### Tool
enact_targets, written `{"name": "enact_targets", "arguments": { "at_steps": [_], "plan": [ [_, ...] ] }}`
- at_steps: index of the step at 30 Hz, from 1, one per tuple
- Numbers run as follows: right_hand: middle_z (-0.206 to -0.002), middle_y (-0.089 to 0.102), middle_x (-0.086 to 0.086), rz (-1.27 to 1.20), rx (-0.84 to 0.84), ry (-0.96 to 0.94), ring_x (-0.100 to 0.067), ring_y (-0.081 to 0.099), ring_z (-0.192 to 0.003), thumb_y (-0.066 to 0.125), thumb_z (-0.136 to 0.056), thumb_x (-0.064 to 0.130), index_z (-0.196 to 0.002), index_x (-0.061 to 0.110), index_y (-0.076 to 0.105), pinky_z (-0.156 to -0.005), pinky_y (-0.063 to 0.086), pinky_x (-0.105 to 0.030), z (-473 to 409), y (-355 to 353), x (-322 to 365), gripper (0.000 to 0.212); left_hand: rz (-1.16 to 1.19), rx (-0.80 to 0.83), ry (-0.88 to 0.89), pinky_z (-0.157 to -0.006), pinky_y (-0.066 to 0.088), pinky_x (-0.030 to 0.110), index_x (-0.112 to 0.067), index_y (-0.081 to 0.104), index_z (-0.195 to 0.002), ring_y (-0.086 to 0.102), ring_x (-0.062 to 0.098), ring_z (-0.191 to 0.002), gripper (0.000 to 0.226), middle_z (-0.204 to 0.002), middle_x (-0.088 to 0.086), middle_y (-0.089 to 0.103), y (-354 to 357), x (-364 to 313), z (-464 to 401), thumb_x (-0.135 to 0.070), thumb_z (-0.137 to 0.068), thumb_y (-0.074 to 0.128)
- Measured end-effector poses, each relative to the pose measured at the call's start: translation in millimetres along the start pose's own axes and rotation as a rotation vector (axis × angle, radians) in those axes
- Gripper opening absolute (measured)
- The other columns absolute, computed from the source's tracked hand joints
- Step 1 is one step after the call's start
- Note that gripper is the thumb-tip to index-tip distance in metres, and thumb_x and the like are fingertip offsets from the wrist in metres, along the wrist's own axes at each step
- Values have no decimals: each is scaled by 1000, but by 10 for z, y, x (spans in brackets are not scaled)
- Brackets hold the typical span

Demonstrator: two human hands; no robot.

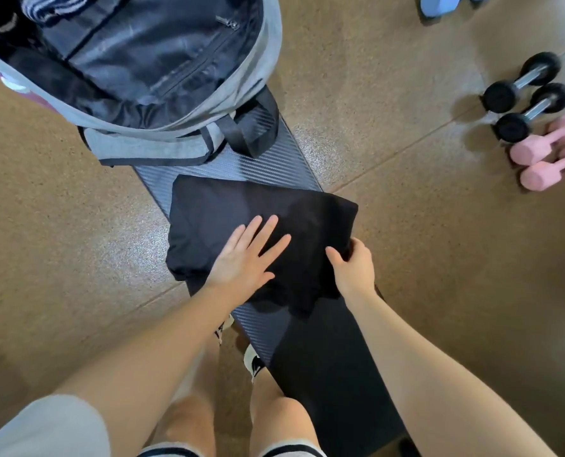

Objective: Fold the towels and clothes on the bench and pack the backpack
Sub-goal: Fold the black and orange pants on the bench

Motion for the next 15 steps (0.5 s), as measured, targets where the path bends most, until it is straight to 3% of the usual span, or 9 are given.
{"name": "enact_targets", "arguments": {
  "at_steps": [2,4,6,8,10,13,15],
  "plan": [
    [-122,56,-5,-95,-38,73,-26,53,-115,65,-85,29,-131,15,44,-98,46,-45,1,70,-60,52,-14,24,1,-115,7,42,-31,-5,-142,8,32,-143,81,-157,10,2,119,-6,-55,-48,-88,53],
    [-116,55,-2,-305,-35,198,-24,54,-109,66,-85,23,-131,18,39,-96,47,-43,15,158,-123,53,32,38,-30,-113,0,41,-33,-7,-140,5,33,-143,82,-157,9,1,141,26,-102,-44,-87,55],
    [-106,56,2,-441,-7,227,-22,57,-103,64,-85,16,-119,20,46,-91,50,-40,38,177,-89,39,49,53,-37,-112,-3,41,-35,-7,-139,2,33,-143,82,-157,9,0,129,4,-152,-42,-87,56],
    [-98,61,3,-438,7,130,-20,60,-99,60,-85,11,-103,22,54,-89,51,-40,70,76,35,22,51,97,-45,-113,-8,40,-36,-16,-139,-9,32,-143,79,-156,7,-13,156,-51,-219,-42,-92,48],
    [-98,62,4,-400,-13,0,-15,59,-94,58,-85,9,-102,23,56,-90,50,-38,120,-91,183,23,37,124,-53,-114,-8,41,-35,-17,-142,-14,31,-142,78,-155,6,-19,128,-153,-316,-44,-94,43],
    [-111,51,0,-148,-83,-246,-10,51,-88,61,-85,13,-121,20,53,-82,40,-22,246,-306,519,38,53,168,-17,-116,-3,40,-32,-13,-145,-12,30,-143,76,-155,7,-19,28,-330,-473,-44,-94,42],
    [-123,42,-3,-9,-76,-320,-15,52,-90,62,-85,17,-133,18,44,-77,37,-20,342,-270,698,51,111,213,34,-116,-1,37,-27,-7,-147,-8,27,-143,71,-155,7,-16,-43,-360,-494,-35,-96,41]
  ]
}}
Point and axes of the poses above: each hand's wrist, its own z-axis away from the middle knuckle, its own y-axis out of the palm, x = y × z, the point moved 10 cm from there along -z, towards the middle knuckle
